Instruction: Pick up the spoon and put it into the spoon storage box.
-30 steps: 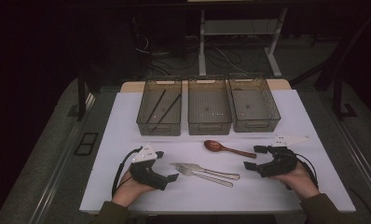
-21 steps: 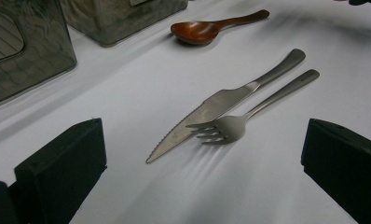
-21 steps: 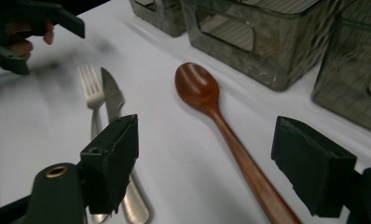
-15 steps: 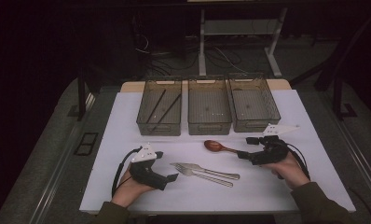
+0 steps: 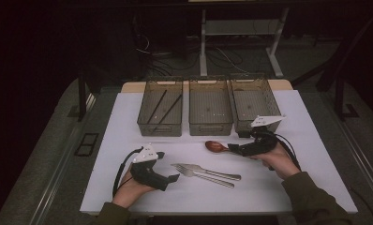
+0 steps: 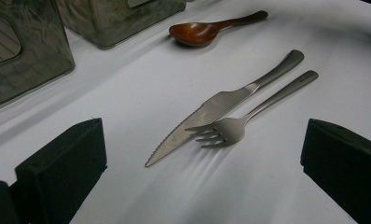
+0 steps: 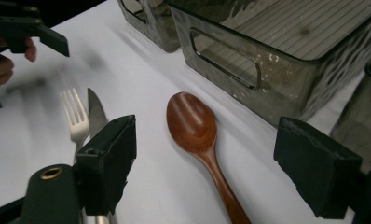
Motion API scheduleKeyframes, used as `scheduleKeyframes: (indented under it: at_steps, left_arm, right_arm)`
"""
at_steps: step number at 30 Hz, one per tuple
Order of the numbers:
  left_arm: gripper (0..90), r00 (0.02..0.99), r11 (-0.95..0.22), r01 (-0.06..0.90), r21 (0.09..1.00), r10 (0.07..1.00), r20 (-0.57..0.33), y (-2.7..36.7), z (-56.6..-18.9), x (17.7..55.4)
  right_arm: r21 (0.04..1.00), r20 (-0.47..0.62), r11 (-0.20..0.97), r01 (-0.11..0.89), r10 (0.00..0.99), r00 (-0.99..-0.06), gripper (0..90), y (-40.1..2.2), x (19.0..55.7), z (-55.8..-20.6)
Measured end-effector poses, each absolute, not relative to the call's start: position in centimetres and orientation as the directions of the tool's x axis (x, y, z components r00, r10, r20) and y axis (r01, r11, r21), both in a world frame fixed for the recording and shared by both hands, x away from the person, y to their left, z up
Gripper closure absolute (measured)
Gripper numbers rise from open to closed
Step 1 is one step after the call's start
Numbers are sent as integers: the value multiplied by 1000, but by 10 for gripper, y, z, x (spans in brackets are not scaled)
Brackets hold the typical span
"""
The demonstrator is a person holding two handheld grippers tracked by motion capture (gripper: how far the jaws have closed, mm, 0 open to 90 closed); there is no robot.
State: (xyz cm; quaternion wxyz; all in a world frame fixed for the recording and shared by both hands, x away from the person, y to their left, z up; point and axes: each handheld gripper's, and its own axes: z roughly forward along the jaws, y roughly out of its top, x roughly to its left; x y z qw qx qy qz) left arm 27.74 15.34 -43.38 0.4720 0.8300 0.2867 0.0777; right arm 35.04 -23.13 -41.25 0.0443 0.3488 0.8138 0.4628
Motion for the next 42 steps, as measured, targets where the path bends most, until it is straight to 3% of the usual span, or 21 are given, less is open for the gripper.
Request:
scheduleKeyframes:
  at_steps: [9,22,42]
  left_arm:
    - [0,823,-388,405,828,549,-146,154,-433,277]
    - [0,823,-377,406,832,546,-155,155,-433,277]
    - [7,827,-385,403,830,542,-150,154,-433,276]
  right_arm:
    - [777,226,367,511,595,-771,266,-207,366,-418]
    - [726,248,425,540,572,-782,441,-191,382,-436]
    - [679,225,500,537,555,-801,522,-180,383,-450]
